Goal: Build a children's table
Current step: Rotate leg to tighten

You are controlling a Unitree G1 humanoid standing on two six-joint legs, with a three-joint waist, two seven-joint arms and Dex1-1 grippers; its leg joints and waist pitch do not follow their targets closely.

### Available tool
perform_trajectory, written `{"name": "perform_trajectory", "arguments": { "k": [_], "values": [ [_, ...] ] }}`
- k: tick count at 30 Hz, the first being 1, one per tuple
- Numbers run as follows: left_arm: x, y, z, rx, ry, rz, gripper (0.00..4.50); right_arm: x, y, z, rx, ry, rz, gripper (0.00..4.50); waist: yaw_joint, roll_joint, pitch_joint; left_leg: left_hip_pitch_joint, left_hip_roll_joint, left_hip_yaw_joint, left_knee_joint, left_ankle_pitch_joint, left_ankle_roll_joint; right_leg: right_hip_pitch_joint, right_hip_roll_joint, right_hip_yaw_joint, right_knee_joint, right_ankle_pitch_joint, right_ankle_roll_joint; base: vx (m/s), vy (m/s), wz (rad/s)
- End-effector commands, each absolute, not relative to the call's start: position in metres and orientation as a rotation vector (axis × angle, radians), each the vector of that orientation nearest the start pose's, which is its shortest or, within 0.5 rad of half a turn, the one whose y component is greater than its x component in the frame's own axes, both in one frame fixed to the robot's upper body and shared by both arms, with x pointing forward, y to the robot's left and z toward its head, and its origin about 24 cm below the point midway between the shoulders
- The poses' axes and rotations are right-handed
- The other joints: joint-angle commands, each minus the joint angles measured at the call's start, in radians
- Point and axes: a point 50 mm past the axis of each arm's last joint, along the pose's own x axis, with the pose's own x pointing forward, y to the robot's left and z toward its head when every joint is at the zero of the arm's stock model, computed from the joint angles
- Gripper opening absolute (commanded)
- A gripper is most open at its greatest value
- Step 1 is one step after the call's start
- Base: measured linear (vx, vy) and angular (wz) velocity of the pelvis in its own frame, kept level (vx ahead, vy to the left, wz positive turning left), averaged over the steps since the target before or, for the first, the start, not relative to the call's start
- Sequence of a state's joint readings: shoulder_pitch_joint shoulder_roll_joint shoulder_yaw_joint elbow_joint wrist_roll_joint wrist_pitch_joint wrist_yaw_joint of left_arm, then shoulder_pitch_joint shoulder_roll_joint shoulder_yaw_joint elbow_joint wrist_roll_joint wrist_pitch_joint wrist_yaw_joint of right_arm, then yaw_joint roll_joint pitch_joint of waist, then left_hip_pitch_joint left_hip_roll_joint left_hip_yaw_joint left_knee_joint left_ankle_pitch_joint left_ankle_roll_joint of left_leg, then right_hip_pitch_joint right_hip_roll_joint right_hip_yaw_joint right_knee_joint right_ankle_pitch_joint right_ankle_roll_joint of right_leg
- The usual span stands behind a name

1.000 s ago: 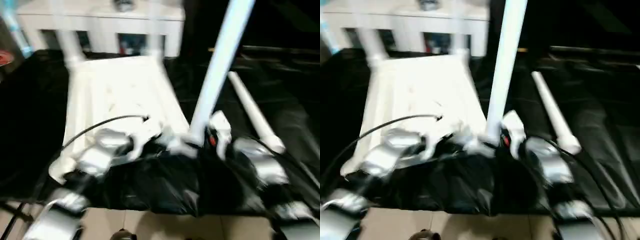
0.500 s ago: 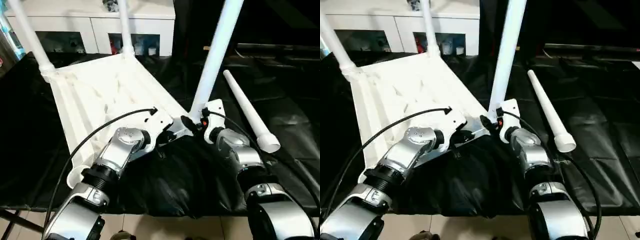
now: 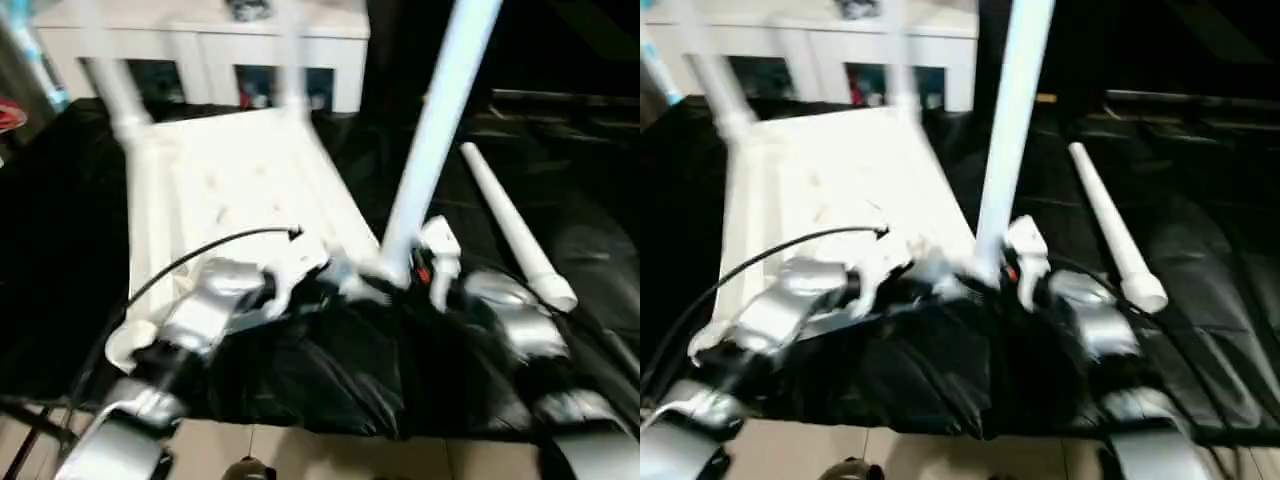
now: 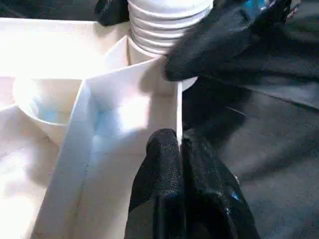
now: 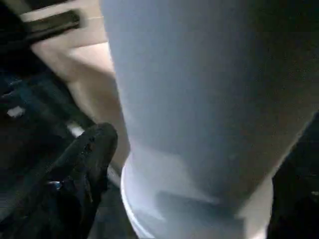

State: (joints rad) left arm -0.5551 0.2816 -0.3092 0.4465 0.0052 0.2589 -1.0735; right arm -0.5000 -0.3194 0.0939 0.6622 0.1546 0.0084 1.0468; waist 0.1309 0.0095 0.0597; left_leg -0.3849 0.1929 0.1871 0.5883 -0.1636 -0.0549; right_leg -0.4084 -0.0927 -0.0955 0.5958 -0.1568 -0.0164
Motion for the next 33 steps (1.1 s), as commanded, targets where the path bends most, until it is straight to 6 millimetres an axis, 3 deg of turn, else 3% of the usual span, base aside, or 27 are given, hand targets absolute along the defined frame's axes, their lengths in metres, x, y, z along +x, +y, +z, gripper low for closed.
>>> {"name": "perform_trajectory", "arguments": {
  "k": [1,4,7,8,11,19,23,26,27,31,33],
  "values": [
    [0.303,0.079,0.079,0.301,0.265,-1.457,0.0,0.302,-0.154,0.036,-0.115,0.318,1.202,4.02,-0.002,-0.004,-0.075,0.022,0.046,-0.013,-0.066,-0.241,0.066,0.053,-0.062,0.05,-0.067,-0.261,-0.211,0.0,0.0,0.0],
    [0.3,0.084,0.079,0.305,0.28,-1.505,0.0,0.293,-0.158,0.037,-0.142,0.345,1.28,4.02,0.008,-0.005,-0.073,0.028,0.048,-0.013,-0.068,-0.271,0.054,0.047,-0.065,0.052,-0.075,-0.318,-0.192,0.0,0.0,0.0],
    [0.299,0.087,0.079,0.303,0.296,-1.522,0.0,0.288,-0.161,0.036,-0.152,0.37,1.324,4.02,0.01,-0.005,-0.072,0.027,0.048,-0.015,-0.071,-0.278,0.045,0.047,-0.065,0.052,-0.076,-0.336,-0.187,0.0,0.0,0.0],
    [0.298,0.089,0.079,0.305,0.305,-1.529,0.0,0.286,-0.161,0.037,-0.159,0.379,1.342,3.74,0.011,-0.005,-0.073,0.027,0.048,-0.015,-0.071,-0.279,0.044,0.046,-0.066,0.052,-0.077,-0.339,-0.186,0.0,0.0,0.0],
    [0.297,0.092,0.078,0.306,0.324,-1.552,0.0,0.284,-0.162,0.038,-0.173,0.38,1.366,3.53,0.011,-0.005,-0.072,0.027,0.047,-0.017,-0.071,-0.288,0.035,0.047,-0.068,0.051,-0.08,-0.364,-0.176,0.0,0.0,0.0],
    [0.297,0.094,0.077,0.304,0.337,-1.552,0.0,0.28,-0.16,0.039,-0.159,0.392,1.385,2.87,0.012,-0.005,-0.075,0.026,0.048,-0.016,-0.07,-0.263,0.04,0.048,-0.066,0.052,-0.073,-0.311,-0.193,0.0,0.0,0.0],
    [0.297,0.093,0.076,0.3,0.334,-1.533,0.0,0.279,-0.157,0.036,-0.137,0.396,1.376,2.78,0.012,-0.006,-0.075,0.023,0.047,-0.016,-0.069,-0.256,0.043,0.05,-0.067,0.051,-0.072,-0.314,-0.192,0.0,0.0,0.0],
    [0.302,0.089,0.076,0.301,0.318,-1.475,0.0,0.284,-0.152,0.033,-0.104,0.382,1.309,2.77,0.01,-0.006,-0.074,0.025,0.047,-0.017,-0.07,-0.269,0.037,0.048,-0.067,0.051,-0.075,-0.338,-0.186,0.0,0.0,0.0],
    [0.307,0.085,0.077,0.297,0.306,-1.423,0.0,0.292,-0.15,0.03,-0.107,0.37,1.216,2.77,0.008,-0.008,-0.073,0.024,0.046,-0.018,-0.071,-0.275,0.031,0.049,-0.069,0.05,-0.077,-0.353,-0.182,0.0,0.0,0.0],
    [0.317,0.075,0.079,0.279,0.291,-1.32,0.0,0.311,-0.145,0.023,-0.098,0.379,0.967,2.76,-0.022,-0.01,-0.069,0.017,0.04,-0.027,-0.076,-0.308,-0.004,0.055,-0.072,0.044,-0.084,-0.431,-0.151,0.0,0.0,0.0],
    [0.324,0.067,0.08,0.261,0.286,-1.236,0.0,0.32,-0.14,0.019,-0.062,0.382,0.855,2.76,-0.034,-0.01,-0.068,0.024,0.036,-0.024,-0.072,-0.327,-0.003,0.047,-0.07,0.044,-0.092,-0.458,-0.147,0.0,0.0,0.0]
  ]
}}
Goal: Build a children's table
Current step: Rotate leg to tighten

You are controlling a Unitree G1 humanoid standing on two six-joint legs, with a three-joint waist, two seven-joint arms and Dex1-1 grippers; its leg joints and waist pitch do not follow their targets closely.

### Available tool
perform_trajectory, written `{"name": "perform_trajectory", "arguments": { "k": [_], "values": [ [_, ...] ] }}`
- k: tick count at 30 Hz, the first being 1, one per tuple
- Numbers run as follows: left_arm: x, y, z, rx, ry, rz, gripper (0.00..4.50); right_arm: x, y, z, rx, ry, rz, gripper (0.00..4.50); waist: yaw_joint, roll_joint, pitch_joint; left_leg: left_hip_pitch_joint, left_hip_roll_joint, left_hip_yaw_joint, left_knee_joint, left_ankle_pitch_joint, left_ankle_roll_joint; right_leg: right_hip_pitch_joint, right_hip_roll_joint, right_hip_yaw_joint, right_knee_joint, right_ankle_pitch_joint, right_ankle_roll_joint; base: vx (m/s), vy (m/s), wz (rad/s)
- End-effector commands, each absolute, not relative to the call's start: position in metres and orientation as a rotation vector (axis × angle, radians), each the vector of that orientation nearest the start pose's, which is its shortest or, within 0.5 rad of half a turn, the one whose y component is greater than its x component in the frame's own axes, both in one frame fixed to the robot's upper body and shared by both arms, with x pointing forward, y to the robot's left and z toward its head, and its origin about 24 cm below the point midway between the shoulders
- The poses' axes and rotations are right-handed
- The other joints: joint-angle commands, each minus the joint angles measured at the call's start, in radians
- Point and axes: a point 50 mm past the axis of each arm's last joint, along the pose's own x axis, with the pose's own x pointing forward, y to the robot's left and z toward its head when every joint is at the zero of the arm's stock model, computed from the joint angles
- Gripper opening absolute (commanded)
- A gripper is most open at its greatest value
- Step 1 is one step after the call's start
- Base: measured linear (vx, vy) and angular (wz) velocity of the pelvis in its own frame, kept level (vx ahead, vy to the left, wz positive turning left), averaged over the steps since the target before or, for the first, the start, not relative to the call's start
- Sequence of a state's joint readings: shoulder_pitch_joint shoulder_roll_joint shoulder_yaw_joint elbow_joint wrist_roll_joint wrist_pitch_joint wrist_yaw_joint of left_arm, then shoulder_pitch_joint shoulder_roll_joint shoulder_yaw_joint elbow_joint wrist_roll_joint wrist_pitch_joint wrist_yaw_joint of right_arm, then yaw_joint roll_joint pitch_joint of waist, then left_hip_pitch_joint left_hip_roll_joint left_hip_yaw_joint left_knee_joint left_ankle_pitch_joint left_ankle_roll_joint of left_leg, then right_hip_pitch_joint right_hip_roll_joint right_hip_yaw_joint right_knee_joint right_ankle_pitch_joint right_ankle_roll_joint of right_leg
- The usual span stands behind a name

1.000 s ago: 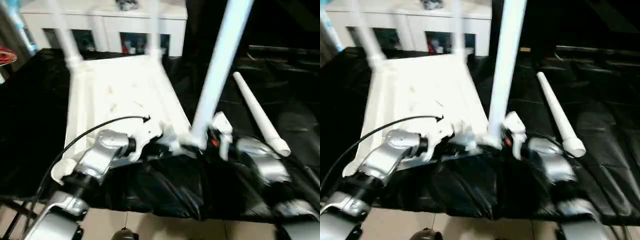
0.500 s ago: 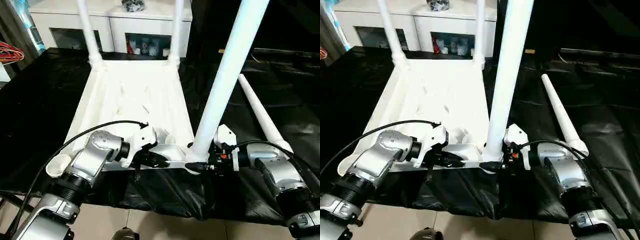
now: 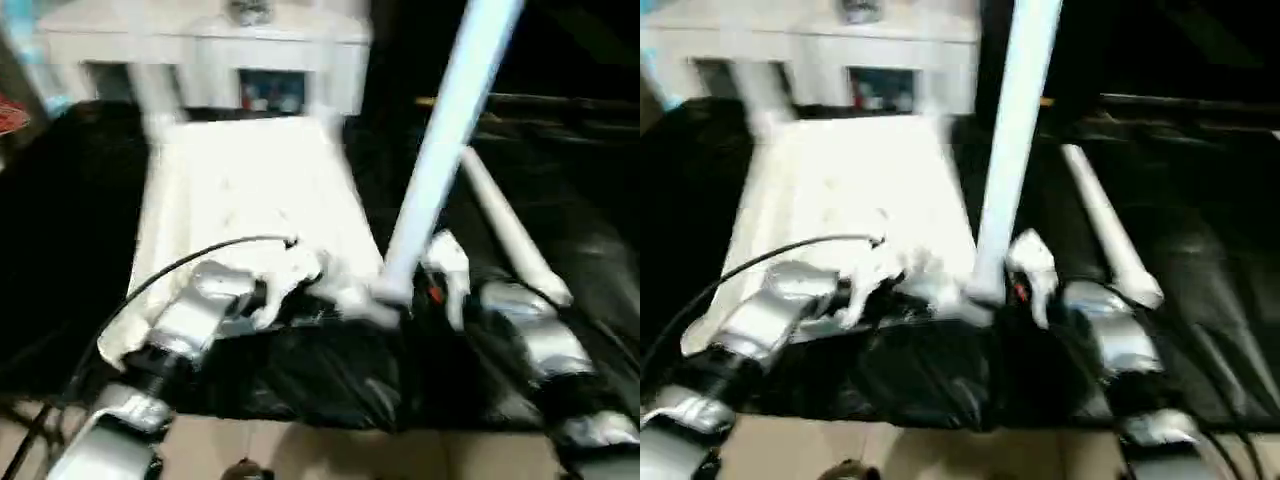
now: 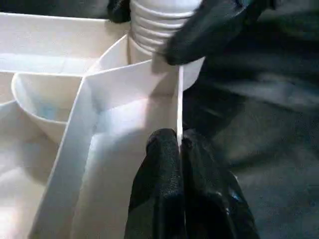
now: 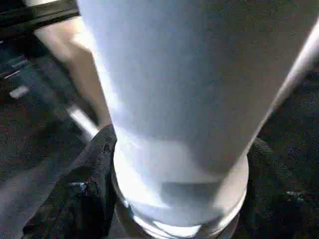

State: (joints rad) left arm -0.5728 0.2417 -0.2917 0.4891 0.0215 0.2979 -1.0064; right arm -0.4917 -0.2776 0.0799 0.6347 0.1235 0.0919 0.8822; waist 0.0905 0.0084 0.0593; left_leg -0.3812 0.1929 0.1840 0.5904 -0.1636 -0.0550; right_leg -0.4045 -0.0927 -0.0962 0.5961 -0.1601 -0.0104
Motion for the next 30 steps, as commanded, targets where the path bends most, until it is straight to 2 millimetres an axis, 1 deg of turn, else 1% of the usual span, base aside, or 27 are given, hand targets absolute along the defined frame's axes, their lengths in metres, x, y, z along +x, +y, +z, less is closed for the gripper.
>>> {"name": "perform_trajectory", "arguments": {
  "k": [1,2,3,4,5,6,7,8,9,10,11,13,15,17,18,19,20,21,22,23,25,27,28,30],
  "values": [
    [0.327,0.062,0.081,0.253,0.281,-1.2,0.0,0.323,-0.137,0.018,-0.047,0.386,0.814,2.76,0.002,-0.007,-0.068,0.022,0.033,-0.023,-0.072,-0.326,0.0,0.044,-0.071,0.043,-0.096,-0.469,-0.152,0.0,0.0,0.0],
    [0.33,0.058,0.081,0.245,0.278,-1.16,0.0,0.325,-0.133,0.017,-0.037,0.389,0.782,2.75,-0.004,-0.009,-0.069,0.014,0.034,-0.023,-0.073,-0.309,0.003,0.049,-0.071,0.043,-0.093,-0.458,-0.15,0.0,0.0,0.0],
    [0.332,0.054,0.082,0.234,0.275,-1.125,0.0,0.327,-0.13,0.015,-0.031,0.394,0.749,2.75,-0.004,-0.005,-0.068,0.014,0.034,-0.023,-0.073,-0.307,0.002,0.048,-0.069,0.042,-0.093,-0.453,-0.149,0.0,0.0,0.0],
    [0.334,0.051,0.082,0.228,0.273,-1.104,0.0,0.329,-0.127,0.015,-0.027,0.393,0.725,2.75,-0.005,-0.006,-0.071,0.016,0.034,-0.023,-0.072,-0.302,0.005,0.048,-0.068,0.042,-0.093,-0.437,-0.151,0.0,0.0,0.0],
    [0.336,0.047,0.082,0.225,0.269,-1.076,0.0,0.333,-0.122,0.015,-0.023,0.383,0.691,2.75,-0.004,-0.006,-0.071,0.017,0.034,-0.021,-0.07,-0.296,0.011,0.045,-0.068,0.044,-0.092,-0.413,-0.16,0.0,0.0,0.0],
    [0.336,0.047,0.082,0.225,0.269,-1.076,0.0,0.333,-0.122,0.015,-0.023,0.383,0.691,2.75,-0.005,-0.007,-0.072,0.017,0.033,-0.02,-0.07,-0.292,0.013,0.045,-0.067,0.044,-0.092,-0.402,-0.165,0.0,0.0,0.0],
    [0.336,0.045,0.082,0.226,0.266,-1.07,0.0,0.334,-0.12,0.015,-0.016,0.377,0.68,2.75,-0.002,-0.007,-0.075,0.015,0.034,-0.02,-0.069,-0.275,0.021,0.049,-0.067,0.044,-0.087,-0.37,-0.171,0.0,0.0,0.0],
    [0.335,0.043,0.082,0.235,0.262,-1.081,0.0,0.335,-0.118,0.017,-0.005,0.366,0.691,3.1,-0.001,-0.005,-0.076,0.016,0.035,-0.018,-0.069,-0.264,0.03,0.048,-0.066,0.046,-0.084,-0.336,-0.183,0.0,0.0,0.0],
    [0.334,0.042,0.082,0.243,0.26,-1.093,0.0,0.335,-0.116,0.018,0.012,0.36,0.698,3.45,-0.001,-0.005,-0.076,0.015,0.035,-0.018,-0.068,-0.256,0.033,0.049,-0.065,0.046,-0.082,-0.319,-0.188,0.0,0.0,0.0],
    [0.332,0.041,0.081,0.251,0.257,-1.108,0.0,0.335,-0.115,0.019,0.032,0.359,0.71,3.45,0.001,-0.004,-0.078,0.014,0.036,-0.017,-0.068,-0.243,0.04,0.051,-0.064,0.046,-0.077,-0.286,-0.199,0.0,0.0,0.0],
    [0.331,0.042,0.081,0.261,0.255,-1.125,0.0,0.335,-0.114,0.02,0.036,0.353,0.732,3.48,0.001,-0.004,-0.078,0.013,0.036,-0.017,-0.068,-0.238,0.043,0.052,-0.065,0.046,-0.076,-0.277,-0.201,0.0,0.0,0.0],
    [0.329,0.043,0.08,0.277,0.252,-1.142,0.0,0.335,-0.114,0.021,0.026,0.347,0.74,3.74,0.003,-0.002,-0.078,0.013,0.037,-0.017,-0.067,-0.231,0.05,0.053,-0.064,0.046,-0.073,-0.253,-0.209,0.0,0.0,0.0],
    [0.326,0.047,0.078,0.29,0.255,-1.179,0.0,0.334,-0.117,0.023,-0.019,0.339,0.775,3.91,0.003,-0.003,-0.078,0.014,0.036,-0.016,-0.068,-0.241,0.051,0.052,-0.064,0.046,-0.074,-0.26,-0.212,0.0,0.0,0.0],
    [0.324,0.049,0.077,0.289,0.253,-1.2,0.0,0.333,-0.119,0.024,-0.039,0.33,0.808,3.91,0.004,-0.002,-0.076,0.016,0.037,-0.016,-0.069,-0.258,0.048,0.051,-0.065,0.046,-0.077,-0.285,-0.208,0.0,0.0,0.0],
    [0.32,0.052,0.077,0.296,0.25,-1.248,0.0,0.33,-0.122,0.026,-0.046,0.313,0.866,3.91,0.005,-0.002,-0.075,0.018,0.039,-0.016,-0.07,-0.271,0.044,0.05,-0.066,0.047,-0.079,-0.302,-0.205,0.0,0.0,0.0],
    [0.318,0.054,0.077,0.299,0.246,-1.274,0.0,0.328,-0.124,0.027,-0.05,0.307,0.888,3.91,0.008,-0.002,-0.076,0.018,0.041,-0.017,-0.07,-0.282,0.043,0.051,-0.068,0.046,-0.08,-0.313,-0.2,0.0,0.0,0.0],
    [0.317,0.055,0.077,0.298,0.248,-1.287,0.0,0.327,-0.125,0.027,-0.053,0.304,0.902,3.91,0.007,-0.001,-0.073,0.018,0.043,-0.017,-0.073,-0.285,0.044,0.049,-0.067,0.048,-0.079,-0.312,-0.199,0.0,0.0,0.0],
    [0.313,0.058,0.077,0.301,0.249,-1.334,0.0,0.323,-0.128,0.028,-0.064,0.301,0.953,3.91,0.008,0.0,-0.074,0.019,0.043,-0.017,-0.073,-0.288,0.043,0.048,-0.066,0.048,-0.079,-0.312,-0.199,0.0,0.0,0.0],
    [0.31,0.06,0.076,0.304,0.248,-1.363,0.0,0.32,-0.13,0.029,-0.07,0.301,0.989,3.91,0.012,-0.001,-0.075,0.019,0.044,-0.017,-0.072,-0.286,0.044,0.05,-0.066,0.048,-0.078,-0.306,-0.198,0.0,0.0,0.0],
    [0.308,0.064,0.076,0.302,0.253,-1.392,0.0,0.316,-0.134,0.029,-0.08,0.302,1.042,3.91,0.013,-0.001,-0.074,0.018,0.044,-0.017,-0.073,-0.286,0.046,0.049,-0.065,0.048,-0.076,-0.302,-0.2,0.0,0.0,0.0],
    [0.306,0.067,0.076,0.303,0.253,-1.411,0.0,0.311,-0.136,0.03,-0.084,0.309,1.094,3.91,0.021,0.001,-0.074,0.02,0.046,-0.015,-0.073,-0.28,0.05,0.047,-0.064,0.05,-0.074,-0.287,-0.205,0.0,0.0,0.0],
    [0.305,0.072,0.076,0.311,0.265,-1.438,0.0,0.302,-0.142,0.029,-0.107,0.346,1.19,3.91,0.028,-0.001,-0.074,0.022,0.045,-0.013,-0.072,-0.277,0.049,0.046,-0.063,0.05,-0.075,-0.29,-0.207,0.0,0.0,0.0],
    [0.305,0.072,0.076,0.311,0.265,-1.438,0.0,0.302,-0.142,0.029,-0.107,0.346,1.19,3.91,0.032,0.0,-0.073,0.026,0.047,-0.012,-0.072,-0.286,0.05,0.042,-0.063,0.051,-0.075,-0.301,-0.208,0.0,0.0,0.0],
    [0.303,0.076,0.076,0.317,0.279,-1.463,0.0,0.296,-0.146,0.031,-0.121,0.355,1.244,3.91,0.037,-0.001,-0.073,0.024,0.047,-0.013,-0.072,-0.285,0.045,0.044,-0.065,0.052,-0.076,-0.315,-0.202,0.0,0.0,0.0]
  ]
}}
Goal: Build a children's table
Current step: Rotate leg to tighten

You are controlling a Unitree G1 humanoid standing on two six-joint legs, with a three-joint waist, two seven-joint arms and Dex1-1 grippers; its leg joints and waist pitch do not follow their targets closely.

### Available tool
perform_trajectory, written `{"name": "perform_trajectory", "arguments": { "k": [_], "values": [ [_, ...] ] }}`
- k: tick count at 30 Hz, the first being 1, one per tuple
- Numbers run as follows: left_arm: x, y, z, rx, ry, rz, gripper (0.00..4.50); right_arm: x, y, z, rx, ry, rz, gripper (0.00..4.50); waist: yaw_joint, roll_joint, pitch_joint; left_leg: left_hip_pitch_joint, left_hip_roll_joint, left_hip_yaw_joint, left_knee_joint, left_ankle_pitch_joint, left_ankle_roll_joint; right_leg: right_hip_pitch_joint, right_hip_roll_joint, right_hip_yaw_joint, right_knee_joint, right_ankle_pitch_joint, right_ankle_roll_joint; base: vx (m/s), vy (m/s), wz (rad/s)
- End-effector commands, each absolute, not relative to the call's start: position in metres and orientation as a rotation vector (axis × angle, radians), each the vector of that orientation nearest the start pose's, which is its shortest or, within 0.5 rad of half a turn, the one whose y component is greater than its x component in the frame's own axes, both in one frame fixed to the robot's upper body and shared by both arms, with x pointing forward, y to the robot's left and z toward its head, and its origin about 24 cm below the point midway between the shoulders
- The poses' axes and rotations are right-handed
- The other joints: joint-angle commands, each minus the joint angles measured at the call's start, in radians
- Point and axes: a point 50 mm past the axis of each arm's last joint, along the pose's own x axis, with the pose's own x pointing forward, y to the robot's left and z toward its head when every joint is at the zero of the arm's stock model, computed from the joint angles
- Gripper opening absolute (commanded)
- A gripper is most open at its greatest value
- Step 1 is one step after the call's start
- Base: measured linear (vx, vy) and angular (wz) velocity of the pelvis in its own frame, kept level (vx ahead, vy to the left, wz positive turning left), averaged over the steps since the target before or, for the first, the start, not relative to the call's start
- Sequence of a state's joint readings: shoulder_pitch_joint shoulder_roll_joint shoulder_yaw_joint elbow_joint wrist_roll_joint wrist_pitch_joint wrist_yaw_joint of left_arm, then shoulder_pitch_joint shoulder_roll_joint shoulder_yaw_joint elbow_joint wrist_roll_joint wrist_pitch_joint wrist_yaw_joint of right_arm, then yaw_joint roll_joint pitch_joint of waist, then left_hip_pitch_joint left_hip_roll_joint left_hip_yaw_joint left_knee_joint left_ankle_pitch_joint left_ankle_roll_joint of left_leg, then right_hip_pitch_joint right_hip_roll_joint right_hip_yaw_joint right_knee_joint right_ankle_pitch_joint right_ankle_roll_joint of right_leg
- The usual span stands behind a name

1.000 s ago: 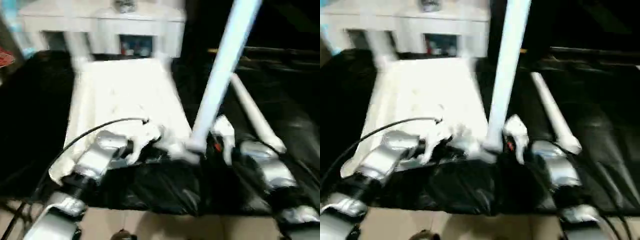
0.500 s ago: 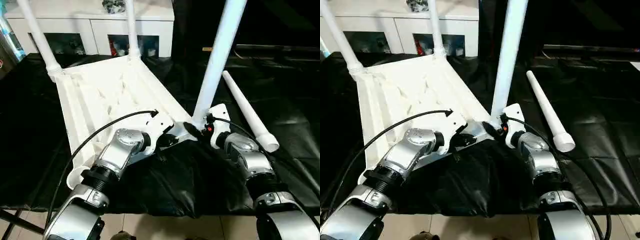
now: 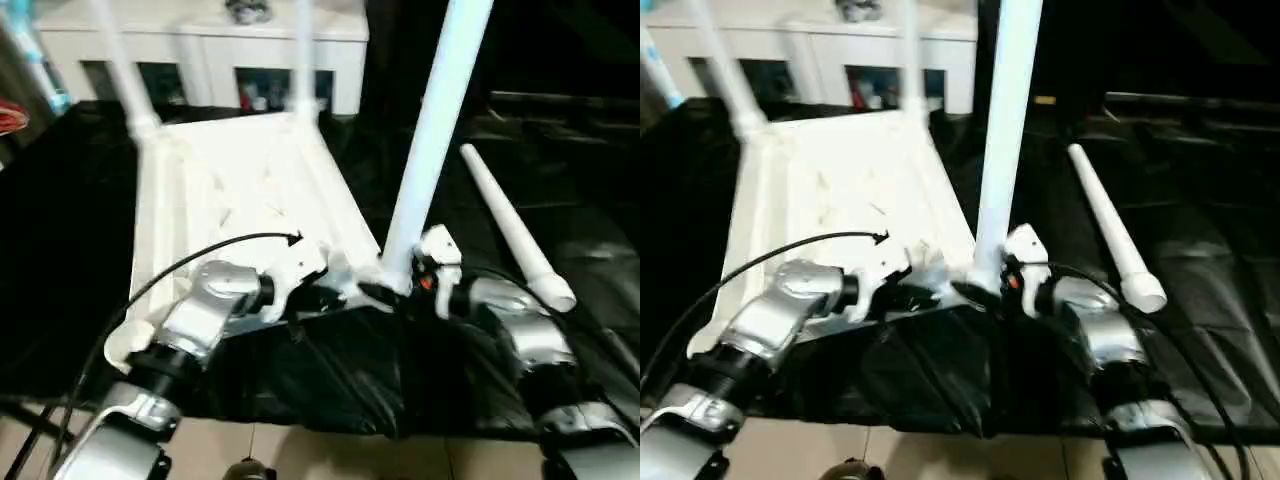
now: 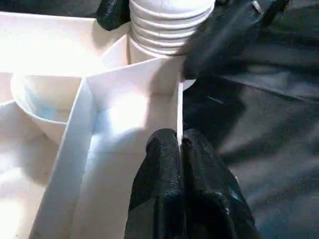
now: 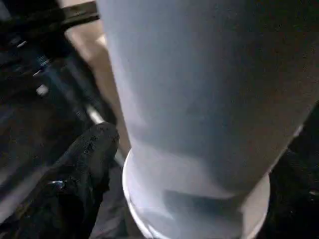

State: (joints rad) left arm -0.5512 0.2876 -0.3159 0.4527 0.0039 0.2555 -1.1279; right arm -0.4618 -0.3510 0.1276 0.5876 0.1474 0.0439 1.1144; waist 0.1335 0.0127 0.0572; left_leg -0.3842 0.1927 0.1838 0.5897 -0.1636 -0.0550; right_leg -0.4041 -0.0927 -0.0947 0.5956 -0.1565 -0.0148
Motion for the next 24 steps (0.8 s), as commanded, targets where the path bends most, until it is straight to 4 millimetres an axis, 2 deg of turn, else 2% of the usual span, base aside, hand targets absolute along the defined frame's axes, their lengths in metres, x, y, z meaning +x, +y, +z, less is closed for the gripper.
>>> {"name": "perform_trajectory", "arguments": {
  "k": [1,6,8,10,12,17,20,22,23,24],
  "values": [
    [0.302,0.079,0.076,0.318,0.284,-1.478,0.0,0.293,-0.148,0.033,-0.114,0.356,1.268,3.76,-0.002,-0.006,-0.071,0.024,0.047,-0.014,-0.073,-0.283,0.044,0.048,-0.066,0.05,-0.075,-0.327,-0.192,0.0,0.0,0.0],
    [0.299,0.086,0.076,0.318,0.312,-1.523,0.0,0.285,-0.152,0.036,-0.114,0.382,1.348,3.34,0.009,-0.004,-0.07,0.027,0.048,-0.015,-0.074,-0.297,0.037,0.041,-0.067,0.05,-0.08,-0.362,-0.181,0.0,0.0,0.0],
    [0.299,0.087,0.076,0.315,0.318,-1.536,0.0,0.282,-0.152,0.037,-0.114,0.395,1.369,3.16,0.007,-0.006,-0.07,0.023,0.048,-0.017,-0.076,-0.296,0.032,0.044,-0.068,0.05,-0.079,-0.363,-0.176,0.0,0.0,0.0],
    [0.298,0.088,0.076,0.314,0.322,-1.54,0.0,0.281,-0.153,0.036,-0.113,0.399,1.371,3.12,0.007,-0.006,-0.071,0.025,0.048,-0.016,-0.074,-0.293,0.032,0.043,-0.068,0.051,-0.078,-0.352,-0.182,0.0,0.0,0.0],
    [0.298,0.088,0.076,0.313,0.326,-1.542,0.0,0.28,-0.152,0.036,-0.112,0.404,1.376,2.86,0.007,-0.008,-0.071,0.023,0.047,-0.016,-0.074,-0.287,0.032,0.044,-0.068,0.051,-0.076,-0.342,-0.187,0.0,0.0,0.0],
    [0.3,0.087,0.075,0.304,0.32,-1.508,0.0,0.282,-0.15,0.036,-0.104,0.392,1.351,2.78,0.006,-0.007,-0.071,0.023,0.047,-0.017,-0.075,-0.284,0.031,0.044,-0.068,0.05,-0.077,-0.342,-0.186,0.0,0.0,0.0],
    [0.309,0.081,0.076,0.288,0.3,-1.417,0.0,0.295,-0.149,0.034,-0.069,0.374,1.196,2.77,0.001,-0.008,-0.07,0.021,0.045,-0.017,-0.074,-0.281,0.025,0.043,-0.069,0.05,-0.077,-0.349,-0.185,0.0,0.0,0.0],
    [0.311,0.079,0.077,0.287,0.292,-1.392,0.0,0.3,-0.149,0.033,-0.069,0.366,1.141,2.77,-0.001,-0.008,-0.071,0.024,0.043,-0.019,-0.074,-0.292,0.013,0.046,-0.071,0.047,-0.081,-0.381,-0.176,0.0,0.0,0.0],
    [0.317,0.071,0.078,0.282,0.279,-1.334,0.0,0.313,-0.148,0.03,-0.055,0.364,0.979,2.77,-0.007,-0.008,-0.067,0.021,0.041,-0.02,-0.076,-0.302,0.009,0.044,-0.07,0.047,-0.084,-0.403,-0.167,0.0,0.0,0.0],
    [0.317,0.071,0.079,0.281,0.278,-1.331,0.0,0.314,-0.148,0.029,-0.054,0.365,0.968,2.76,-0.013,-0.008,-0.067,0.021,0.04,-0.02,-0.076,-0.306,0.004,0.043,-0.07,0.046,-0.084,-0.412,-0.165,0.0,0.0,0.0]
  ]
}}
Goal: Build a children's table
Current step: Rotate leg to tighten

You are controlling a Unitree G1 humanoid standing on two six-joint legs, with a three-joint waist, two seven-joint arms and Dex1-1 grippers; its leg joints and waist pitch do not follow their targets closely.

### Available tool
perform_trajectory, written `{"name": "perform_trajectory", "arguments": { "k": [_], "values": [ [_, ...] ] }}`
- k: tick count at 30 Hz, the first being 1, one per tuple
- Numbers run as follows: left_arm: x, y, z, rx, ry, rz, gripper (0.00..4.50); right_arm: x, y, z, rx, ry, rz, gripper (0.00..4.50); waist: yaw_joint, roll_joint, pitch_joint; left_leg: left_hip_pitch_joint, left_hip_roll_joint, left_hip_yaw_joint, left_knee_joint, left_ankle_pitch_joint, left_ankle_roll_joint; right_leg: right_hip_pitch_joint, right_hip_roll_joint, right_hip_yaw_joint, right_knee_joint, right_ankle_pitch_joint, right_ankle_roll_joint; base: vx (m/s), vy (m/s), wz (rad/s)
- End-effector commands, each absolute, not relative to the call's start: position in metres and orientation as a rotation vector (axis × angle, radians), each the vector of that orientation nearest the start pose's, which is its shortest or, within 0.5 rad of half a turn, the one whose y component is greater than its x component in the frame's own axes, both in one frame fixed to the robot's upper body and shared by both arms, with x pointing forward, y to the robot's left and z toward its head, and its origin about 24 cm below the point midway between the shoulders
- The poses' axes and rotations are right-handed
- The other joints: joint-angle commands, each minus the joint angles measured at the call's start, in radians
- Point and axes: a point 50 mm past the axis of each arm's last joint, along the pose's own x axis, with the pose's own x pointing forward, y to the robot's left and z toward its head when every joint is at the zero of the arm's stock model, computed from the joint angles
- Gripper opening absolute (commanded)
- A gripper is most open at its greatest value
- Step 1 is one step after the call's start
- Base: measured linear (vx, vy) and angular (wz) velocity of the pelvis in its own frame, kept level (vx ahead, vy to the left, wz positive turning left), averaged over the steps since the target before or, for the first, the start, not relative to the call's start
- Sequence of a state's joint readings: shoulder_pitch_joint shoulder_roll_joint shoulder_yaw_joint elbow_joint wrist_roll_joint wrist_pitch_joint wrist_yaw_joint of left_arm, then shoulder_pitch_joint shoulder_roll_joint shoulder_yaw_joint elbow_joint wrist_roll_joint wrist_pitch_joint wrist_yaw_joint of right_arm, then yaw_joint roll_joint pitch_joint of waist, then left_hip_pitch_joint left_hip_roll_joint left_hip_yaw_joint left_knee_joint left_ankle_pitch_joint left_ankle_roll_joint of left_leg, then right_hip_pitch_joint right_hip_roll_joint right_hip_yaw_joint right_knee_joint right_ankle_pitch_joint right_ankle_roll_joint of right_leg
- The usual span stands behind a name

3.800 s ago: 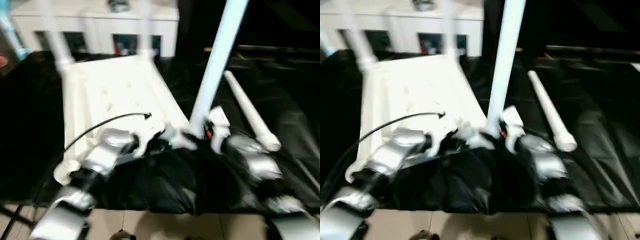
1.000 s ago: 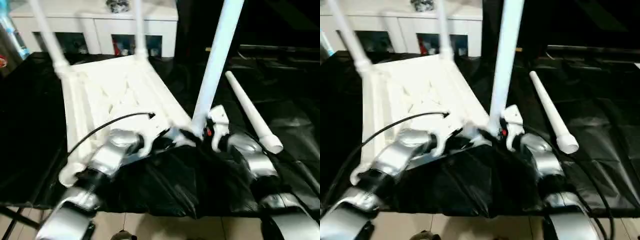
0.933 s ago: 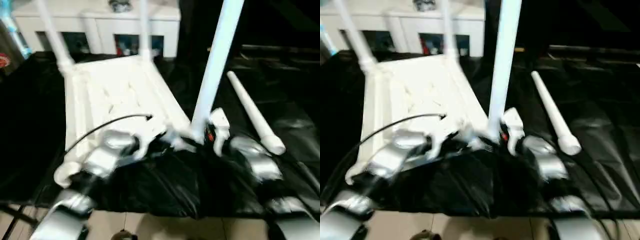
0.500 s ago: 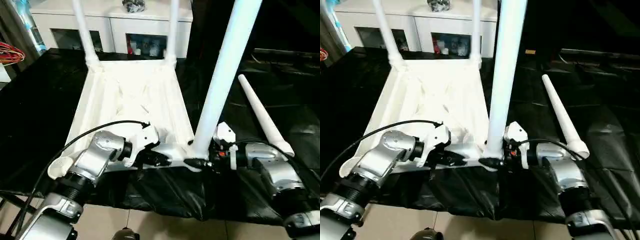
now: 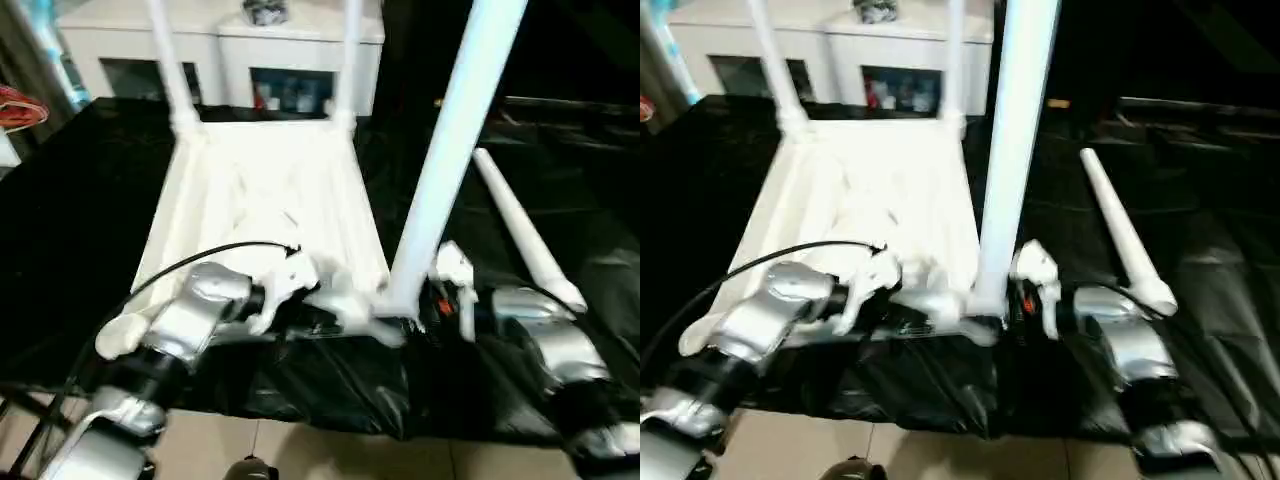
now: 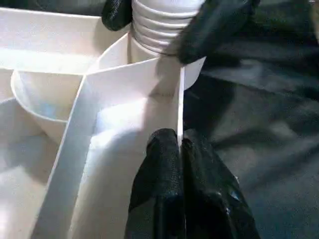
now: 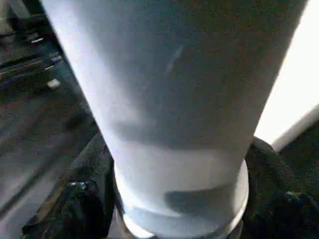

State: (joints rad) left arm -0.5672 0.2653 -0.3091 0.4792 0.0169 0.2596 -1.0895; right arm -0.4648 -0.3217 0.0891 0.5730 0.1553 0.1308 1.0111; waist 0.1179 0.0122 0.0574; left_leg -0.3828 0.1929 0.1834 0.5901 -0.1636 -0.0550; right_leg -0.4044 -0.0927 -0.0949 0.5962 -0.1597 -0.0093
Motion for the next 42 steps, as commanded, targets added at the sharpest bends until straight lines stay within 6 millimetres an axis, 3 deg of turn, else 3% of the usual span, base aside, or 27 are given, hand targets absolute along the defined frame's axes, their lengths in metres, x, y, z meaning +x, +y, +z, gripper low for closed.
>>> {"name": "perform_trajectory", "arguments": {
  "k": [1,3,5,9,10,11,16,18,21,24,27,29,32,36,38,42],
  "values": [
    [0.321,0.064,0.079,0.275,0.273,-1.294,0.0,0.323,-0.148,0.025,-0.043,0.378,0.838,2.76,-0.007,-0.009,-0.069,0.019,0.038,-0.023,-0.076,-0.309,-0.006,0.047,-0.073,0.044,-0.087,-0.425,-0.164,0.0,0.0,0.0],
    [0.323,0.06,0.08,0.271,0.273,-1.26,0.0,0.327,-0.146,0.024,-0.038,0.382,0.781,2.76,-0.019,-0.01,-0.069,0.014,0.036,-0.025,-0.077,-0.304,-0.007,0.052,-0.071,0.041,-0.088,-0.428,-0.154,0.0,0.0,0.0],
    [0.328,0.052,0.08,0.26,0.275,-1.183,0.0,0.332,-0.142,0.019,-0.031,0.399,0.69,2.76,-0.03,-0.009,-0.07,0.017,0.036,-0.022,-0.073,-0.3,0.004,0.046,-0.069,0.044,-0.089,-0.402,-0.166,0.0,0.0,0.0],
    [0.332,0.042,0.08,0.236,0.276,-1.097,0.0,0.337,-0.136,0.015,-0.027,0.412,0.604,2.75,-0.03,-0.009,-0.075,0.015,0.034,-0.017,-0.068,-0.255,0.02,0.049,-0.066,0.045,-0.081,-0.328,-0.19,0.0,0.0,0.0],
    [0.332,0.037,0.079,0.233,0.27,-1.094,0.0,0.339,-0.131,0.015,-0.02,0.396,0.591,3.31,-0.028,-0.01,-0.076,0.013,0.034,-0.016,-0.067,-0.238,0.031,0.051,-0.067,0.046,-0.079,-0.298,-0.197,0.0,0.0,0.0],
    [0.331,0.035,0.079,0.232,0.265,-1.103,0.0,0.341,-0.128,0.015,-0.009,0.387,0.592,3.45,-0.028,-0.008,-0.077,0.012,0.034,-0.016,-0.066,-0.226,0.039,0.051,-0.068,0.045,-0.076,-0.281,-0.203,0.0,0.0,0.0],
    [0.327,0.036,0.08,0.236,0.254,-1.153,0.0,0.342,-0.125,0.019,0.002,0.366,0.636,3.9,-0.025,-0.005,-0.078,0.014,0.037,-0.015,-0.066,-0.21,0.059,0.053,-0.062,0.045,-0.067,-0.206,-0.228,0.0,0.0,0.0],
    [0.324,0.041,0.08,0.242,0.245,-1.204,0.0,0.341,-0.13,0.021,-0.031,0.348,0.671,3.94,-0.024,-0.005,-0.077,0.014,0.037,-0.015,-0.067,-0.23,0.058,0.054,-0.065,0.044,-0.07,-0.23,-0.227,0.0,0.0,0.0],
    [0.321,0.044,0.081,0.246,0.242,-1.236,0.0,0.339,-0.133,0.022,-0.044,0.339,0.708,3.94,-0.024,-0.004,-0.075,0.015,0.038,-0.015,-0.068,-0.251,0.053,0.054,-0.067,0.045,-0.074,-0.269,-0.217,0.0,0.0,0.0],
    [0.314,0.053,0.081,0.249,0.239,-1.32,0.0,0.329,-0.139,0.025,-0.065,0.32,0.859,3.94,-0.022,-0.005,-0.073,0.017,0.041,-0.015,-0.07,-0.268,0.052,0.052,-0.065,0.046,-0.076,-0.279,-0.214,0.0,0.0,0.0],
    [0.31,0.058,0.081,0.253,0.242,-1.372,0.0,0.321,-0.144,0.027,-0.069,0.315,0.956,3.94,-0.015,-0.005,-0.073,0.022,0.042,-0.013,-0.069,-0.268,0.058,0.047,-0.063,0.048,-0.075,-0.276,-0.218,0.0,0.0,0.0],
    [0.307,0.062,0.081,0.252,0.249,-1.411,0.0,0.315,-0.147,0.029,-0.074,0.313,1.029,3.94,-0.008,-0.004,-0.072,0.018,0.043,-0.013,-0.07,-0.264,0.061,0.05,-0.063,0.048,-0.075,-0.285,-0.215,0.0,0.0,0.0],
    [0.304,0.067,0.08,0.255,0.267,-1.446,0.0,0.307,-0.15,0.031,-0.087,0.315,1.12,3.6,0.003,-0.003,-0.072,0.024,0.046,-0.011,-0.07,-0.273,0.057,0.043,-0.063,0.05,-0.076,-0.302,-0.21,0.0,0.0,0.0],
    [0.3,0.076,0.078,0.266,0.306,-1.501,0.0,0.294,-0.155,0.034,-0.101,0.345,1.249,3.34,0.01,-0.005,-0.071,0.019,0.047,-0.014,-0.073,-0.272,0.057,0.046,-0.065,0.05,-0.077,-0.324,-0.195,0.0,0.0,0.0],
    [0.3,0.079,0.077,0.274,0.319,-1.512,0.0,0.291,-0.155,0.034,-0.109,0.353,1.281,3.24,0.019,-0.004,-0.07,0.025,0.048,-0.014,-0.073,-0.288,0.049,0.042,-0.067,0.05,-0.08,-0.354,-0.191,0.0,0.0,0.0],
    [0.3,0.084,0.077,0.28,0.331,-1.515,0.0,0.287,-0.155,0.035,-0.126,0.37,1.321,2.89,0.021,-0.004,-0.069,0.025,0.047,-0.015,-0.076,-0.302,0.035,0.042,-0.066,0.051,-0.082,-0.365,-0.187,0.0,0.0,0.0]
  ]
}}
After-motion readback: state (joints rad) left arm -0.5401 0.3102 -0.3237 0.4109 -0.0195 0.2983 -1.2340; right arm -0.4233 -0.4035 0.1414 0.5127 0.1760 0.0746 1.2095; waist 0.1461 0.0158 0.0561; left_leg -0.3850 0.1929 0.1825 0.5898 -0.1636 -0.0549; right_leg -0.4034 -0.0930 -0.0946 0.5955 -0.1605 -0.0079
